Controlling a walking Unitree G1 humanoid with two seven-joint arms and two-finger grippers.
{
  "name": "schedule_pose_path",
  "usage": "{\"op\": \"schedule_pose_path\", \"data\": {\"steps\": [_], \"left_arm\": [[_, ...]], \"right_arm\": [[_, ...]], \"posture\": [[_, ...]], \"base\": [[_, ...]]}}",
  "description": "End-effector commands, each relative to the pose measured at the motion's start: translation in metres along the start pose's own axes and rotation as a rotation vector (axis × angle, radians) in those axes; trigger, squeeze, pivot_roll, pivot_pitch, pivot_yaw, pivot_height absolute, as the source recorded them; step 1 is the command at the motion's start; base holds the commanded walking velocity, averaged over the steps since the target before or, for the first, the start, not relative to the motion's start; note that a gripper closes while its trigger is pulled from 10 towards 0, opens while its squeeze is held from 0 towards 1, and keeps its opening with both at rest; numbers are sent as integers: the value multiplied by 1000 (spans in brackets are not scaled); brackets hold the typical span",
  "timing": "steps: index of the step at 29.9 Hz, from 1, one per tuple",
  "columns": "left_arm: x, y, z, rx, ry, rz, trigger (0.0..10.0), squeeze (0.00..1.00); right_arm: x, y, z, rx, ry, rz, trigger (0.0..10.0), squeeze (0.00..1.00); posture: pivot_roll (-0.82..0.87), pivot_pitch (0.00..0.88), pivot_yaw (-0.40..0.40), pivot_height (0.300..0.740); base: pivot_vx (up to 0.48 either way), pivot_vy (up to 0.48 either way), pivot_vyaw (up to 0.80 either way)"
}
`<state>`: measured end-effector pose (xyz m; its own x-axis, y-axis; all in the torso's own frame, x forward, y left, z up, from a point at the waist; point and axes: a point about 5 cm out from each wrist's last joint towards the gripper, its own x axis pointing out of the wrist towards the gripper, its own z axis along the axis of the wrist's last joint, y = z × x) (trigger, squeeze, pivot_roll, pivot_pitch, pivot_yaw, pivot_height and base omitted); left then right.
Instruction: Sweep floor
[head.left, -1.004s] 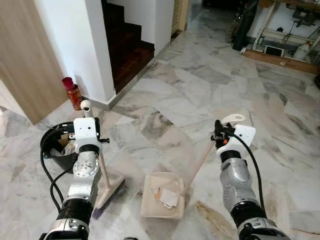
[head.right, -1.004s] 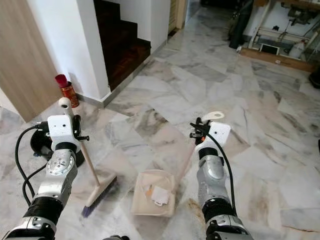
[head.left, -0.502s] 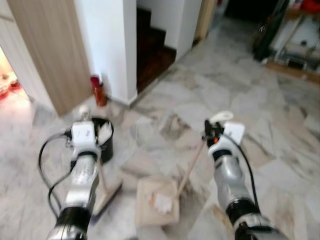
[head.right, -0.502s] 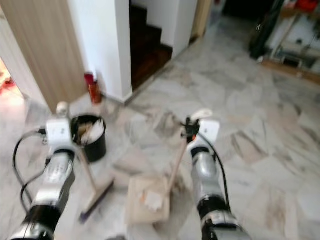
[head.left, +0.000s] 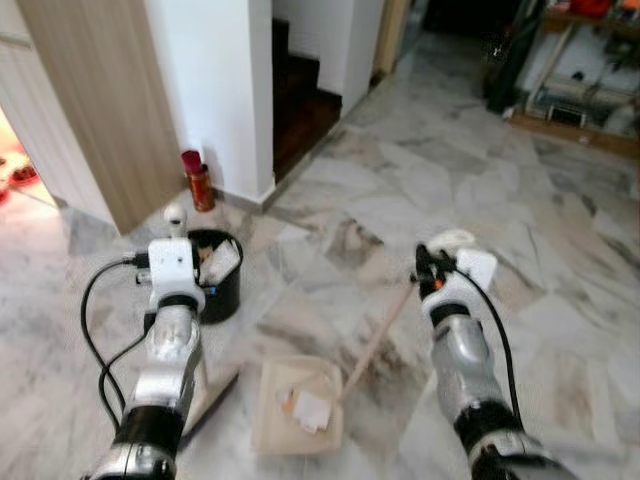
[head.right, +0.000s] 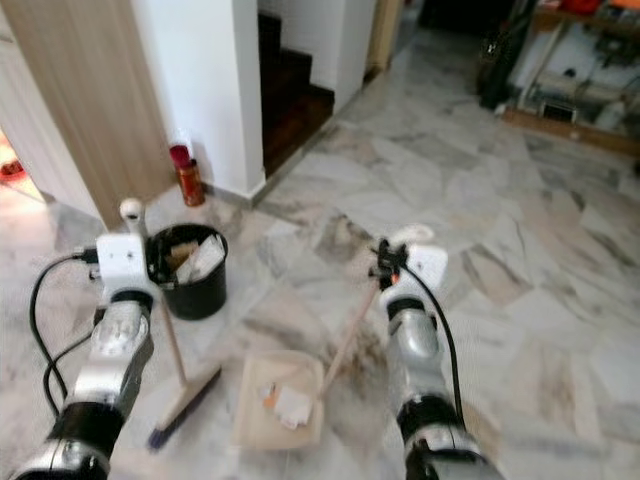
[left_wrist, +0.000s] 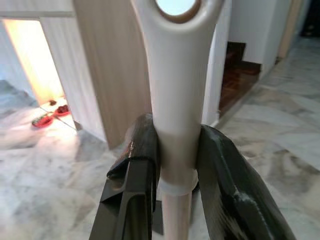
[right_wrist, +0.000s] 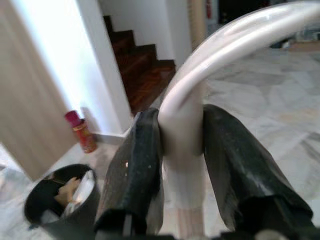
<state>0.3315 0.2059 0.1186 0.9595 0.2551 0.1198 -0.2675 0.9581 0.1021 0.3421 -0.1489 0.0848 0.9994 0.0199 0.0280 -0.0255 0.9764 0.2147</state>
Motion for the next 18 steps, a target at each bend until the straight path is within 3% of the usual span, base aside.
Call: {"op": "schedule_pose_path", "data": {"steps": [1, 6, 18], "left_arm": [[4, -5, 14, 0, -54, -13, 10000, 0], [5, -5, 14, 2, -54, -12, 10000, 0], [6, -4, 15, 1, -55, -6, 10000, 0]], "right_arm": [[5, -4, 11, 17, -45, -18, 10000, 0], [6, -3, 11, 7, -39, -10, 10000, 0], [6, -3, 13, 15, -60, -8, 10000, 0]], "posture": [[155, 0, -52, 740], [156, 0, -51, 740], [160, 0, -55, 740]], "base": [[0, 296, 0], [0, 294, -702], [0, 297, 0]]}}
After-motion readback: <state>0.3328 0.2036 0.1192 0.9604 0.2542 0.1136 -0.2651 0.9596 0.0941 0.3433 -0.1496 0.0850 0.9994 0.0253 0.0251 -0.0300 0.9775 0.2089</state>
